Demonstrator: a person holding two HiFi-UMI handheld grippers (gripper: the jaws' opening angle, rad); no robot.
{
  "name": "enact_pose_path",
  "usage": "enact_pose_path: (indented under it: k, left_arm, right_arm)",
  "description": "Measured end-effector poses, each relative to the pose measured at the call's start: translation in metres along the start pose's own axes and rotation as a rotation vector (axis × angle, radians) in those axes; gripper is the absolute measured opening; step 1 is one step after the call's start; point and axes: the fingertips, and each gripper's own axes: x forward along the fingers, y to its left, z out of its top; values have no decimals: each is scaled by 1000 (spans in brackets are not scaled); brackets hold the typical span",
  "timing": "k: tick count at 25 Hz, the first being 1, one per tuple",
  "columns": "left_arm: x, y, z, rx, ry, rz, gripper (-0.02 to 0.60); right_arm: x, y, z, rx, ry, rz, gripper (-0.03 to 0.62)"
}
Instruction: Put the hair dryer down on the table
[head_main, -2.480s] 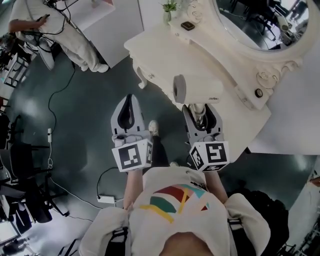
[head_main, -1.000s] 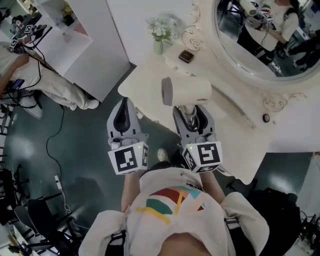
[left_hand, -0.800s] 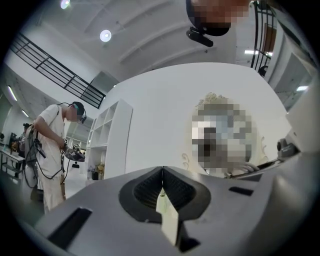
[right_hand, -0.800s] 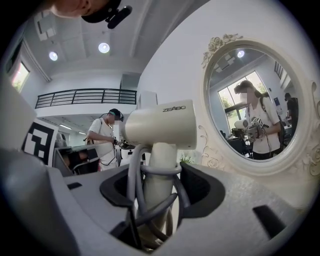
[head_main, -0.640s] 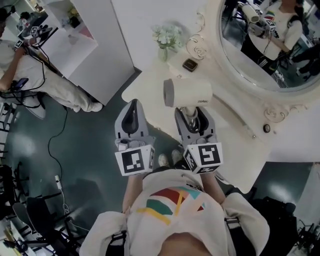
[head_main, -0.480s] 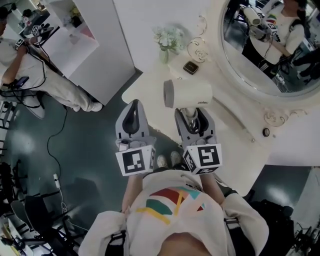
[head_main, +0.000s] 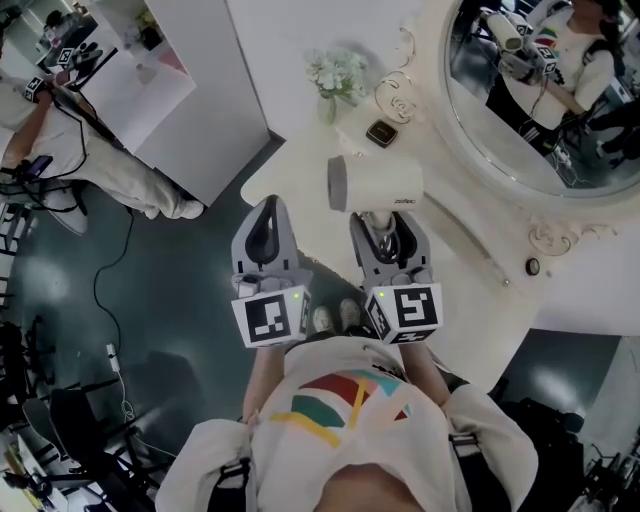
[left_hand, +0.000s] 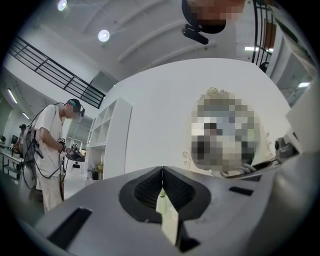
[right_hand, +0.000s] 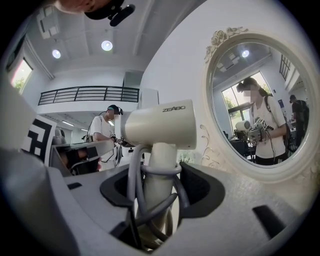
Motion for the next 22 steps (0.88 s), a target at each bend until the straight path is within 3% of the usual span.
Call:
enact_pose_path:
  k: [8, 22]
  left_arm:
    - [6, -9, -12, 1, 27, -20, 5]
    - [12, -15, -21, 6, 45, -31, 5]
  right_arm:
    - [11, -21, -28, -30, 76, -52, 216]
    - [17, -51, -94, 11, 247, -113, 216]
